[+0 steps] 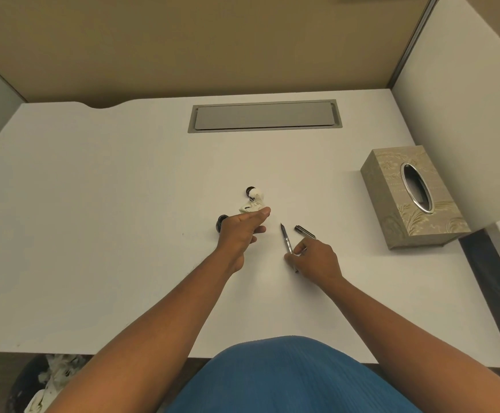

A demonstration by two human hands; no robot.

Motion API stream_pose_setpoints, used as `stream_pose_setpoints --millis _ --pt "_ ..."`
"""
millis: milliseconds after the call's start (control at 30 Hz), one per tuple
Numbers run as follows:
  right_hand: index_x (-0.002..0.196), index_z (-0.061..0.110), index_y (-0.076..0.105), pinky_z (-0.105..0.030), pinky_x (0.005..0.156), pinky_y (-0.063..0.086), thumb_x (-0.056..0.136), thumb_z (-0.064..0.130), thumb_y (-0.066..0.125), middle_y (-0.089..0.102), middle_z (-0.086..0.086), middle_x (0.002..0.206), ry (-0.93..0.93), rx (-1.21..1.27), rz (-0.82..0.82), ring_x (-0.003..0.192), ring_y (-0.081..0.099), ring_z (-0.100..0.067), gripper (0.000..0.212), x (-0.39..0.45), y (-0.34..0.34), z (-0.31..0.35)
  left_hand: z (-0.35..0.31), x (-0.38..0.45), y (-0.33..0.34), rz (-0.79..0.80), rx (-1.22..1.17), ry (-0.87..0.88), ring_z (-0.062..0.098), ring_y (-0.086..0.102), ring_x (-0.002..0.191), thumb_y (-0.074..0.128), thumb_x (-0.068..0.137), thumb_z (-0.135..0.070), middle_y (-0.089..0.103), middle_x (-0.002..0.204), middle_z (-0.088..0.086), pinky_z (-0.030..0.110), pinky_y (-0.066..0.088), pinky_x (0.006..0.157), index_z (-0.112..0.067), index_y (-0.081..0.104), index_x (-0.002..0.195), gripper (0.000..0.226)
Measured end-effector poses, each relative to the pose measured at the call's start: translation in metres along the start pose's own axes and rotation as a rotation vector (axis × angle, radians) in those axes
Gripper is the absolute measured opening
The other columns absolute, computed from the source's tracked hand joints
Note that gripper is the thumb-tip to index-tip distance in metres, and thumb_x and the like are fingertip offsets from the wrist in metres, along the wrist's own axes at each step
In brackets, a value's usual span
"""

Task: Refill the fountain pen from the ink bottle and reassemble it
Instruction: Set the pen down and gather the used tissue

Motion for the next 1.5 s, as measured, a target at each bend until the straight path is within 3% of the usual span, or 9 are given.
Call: stream_pose_setpoints --millis 267,500,600,800,933,1200,1400,1500 --pt "0.087 0.023 0.065 -0.027 0.060 0.039 0.081 0.042 0.068 0.056 0.017 0.073 -0.011 0.033 -0.022 0.074 0.057 -0.010 0.020 -0.002 -0.003 0.001 0.000 -0.004 0.000 -0.005 0.002 -0.001 0.008 0.066 0.076 0.080 0.082 -0.034 0.074 0.095 -0.014 0.024 0.043 0.068 -0.012 0.077 0.106 0.032" --pt "0.081 0.018 0.068 -0.024 0.059 0.039 0.086 0.029 0.065 0.061 0.008 0.066 -0.132 0.287 -0.057 0.066 0.055 -0.011 0.012 -0.001 -0.021 0.016 0.001 -0.010 0.001 -0.002 -0.022 -0.002 0.009 0.066 0.075 0.081 0.081 -0.032 0.074 0.088 -0.018 0.026 0.043 0.070 -0.011 0.078 0.103 0.031" --pt "0.080 0.018 0.073 -0.024 0.063 0.046 0.085 0.027 0.067 0.072 -0.002 0.078 -0.146 0.506 0.007 0.068 0.059 -0.011 0.012 -0.003 -0.027 0.030 0.002 -0.015 0.003 0.036 -0.047 0.008 0.010 0.066 0.076 0.081 0.080 -0.032 0.076 0.096 -0.009 0.027 0.042 0.072 -0.010 0.078 0.103 0.031" --pt "0.095 0.013 0.076 -0.027 0.063 0.044 0.091 0.027 0.067 0.073 0.003 0.086 -0.111 0.759 0.198 0.072 0.060 -0.011 0.017 -0.009 -0.026 0.054 0.006 -0.030 0.003 0.104 -0.103 0.025 0.010 0.063 0.077 0.076 0.085 -0.028 0.075 0.098 -0.006 0.025 0.041 0.071 -0.011 0.079 0.105 0.027" --pt "0.104 0.016 0.074 -0.028 0.068 0.045 0.090 0.025 0.068 0.074 0.001 0.096 -0.119 0.766 0.238 0.081 0.064 -0.012 0.017 -0.012 -0.018 0.059 0.010 -0.041 -0.007 0.070 -0.173 0.033 0.012 0.061 0.074 0.076 0.084 -0.024 0.075 0.097 -0.005 0.023 0.041 0.067 -0.010 0.079 0.104 0.025" --pt "0.116 0.023 0.067 -0.024 0.064 0.048 0.089 0.028 0.072 0.069 0.006 0.093 -0.302 0.640 0.267 0.082 0.063 -0.009 0.028 -0.028 0.004 0.086 0.022 -0.065 -0.048 -0.001 -0.322 0.051 0.016 0.059 0.066 0.066 0.088 -0.012 0.076 0.100 0.006 0.025 0.038 0.064 -0.004 0.078 0.098 0.018" --pt "0.092 0.019 0.076 -0.022 0.065 0.043 0.084 0.028 0.077 0.069 0.015 0.078 -0.389 0.587 0.290 0.068 0.058 0.004 0.012 -0.050 0.027 0.115 0.019 -0.090 -0.081 0.026 -0.355 0.086 0.017 0.060 0.067 0.059 0.093 -0.010 0.076 0.086 0.004 0.026 0.040 0.066 -0.011 0.081 0.082 0.024" --pt "0.086 0.018 0.076 -0.023 0.065 0.042 0.085 0.026 0.076 0.064 0.018 0.067 -0.417 0.570 0.269 0.064 0.055 0.002 0.008 -0.064 0.042 0.128 0.022 -0.101 -0.104 0.040 -0.362 0.087 0.017 0.065 0.072 0.059 0.095 -0.016 0.077 0.094 0.006 0.029 0.042 0.070 -0.011 0.080 0.089 0.022"
Point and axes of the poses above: each hand's wrist, its own x-axis towards the middle knuckle, its own y-axis out of the palm, z = x × y, the point moved 5 cm from there along x, towards the middle knuckle
